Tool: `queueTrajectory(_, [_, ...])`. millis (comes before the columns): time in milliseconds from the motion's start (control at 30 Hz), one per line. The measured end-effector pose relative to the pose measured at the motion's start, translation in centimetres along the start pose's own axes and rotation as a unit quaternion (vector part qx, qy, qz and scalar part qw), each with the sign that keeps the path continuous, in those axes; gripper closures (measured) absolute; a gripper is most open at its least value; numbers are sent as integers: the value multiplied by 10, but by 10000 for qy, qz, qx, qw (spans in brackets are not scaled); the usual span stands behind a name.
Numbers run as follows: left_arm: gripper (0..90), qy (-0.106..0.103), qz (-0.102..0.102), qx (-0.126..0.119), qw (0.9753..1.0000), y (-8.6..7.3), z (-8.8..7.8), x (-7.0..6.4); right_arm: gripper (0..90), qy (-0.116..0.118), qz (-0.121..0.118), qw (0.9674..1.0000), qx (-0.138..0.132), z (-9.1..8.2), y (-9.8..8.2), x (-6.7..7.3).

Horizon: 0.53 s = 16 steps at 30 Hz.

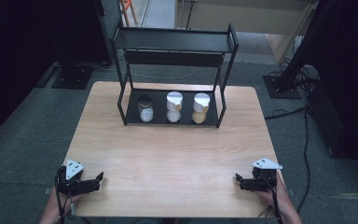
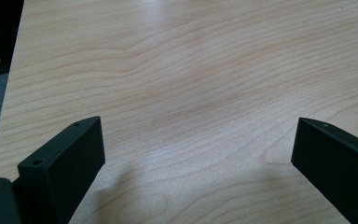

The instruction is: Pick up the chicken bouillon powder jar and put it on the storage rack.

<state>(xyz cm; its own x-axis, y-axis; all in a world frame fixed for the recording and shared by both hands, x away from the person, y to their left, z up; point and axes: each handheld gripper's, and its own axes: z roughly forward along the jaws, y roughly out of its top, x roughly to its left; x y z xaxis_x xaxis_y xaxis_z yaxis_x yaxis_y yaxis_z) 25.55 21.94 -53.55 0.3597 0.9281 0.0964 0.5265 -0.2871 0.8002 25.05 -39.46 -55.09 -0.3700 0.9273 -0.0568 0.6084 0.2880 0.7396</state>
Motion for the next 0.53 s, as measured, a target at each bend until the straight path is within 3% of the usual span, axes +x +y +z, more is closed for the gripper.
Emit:
queueTrajectory(267, [29,95,-33,-19,9999,0,-1,-1,13,-61,130,9999,-25,-12,-13,-9])
queueTrajectory(533, [29,171,-23,-23,9998,-1,-1,-2,13,0,488,9984,-291,-17,-19,-17])
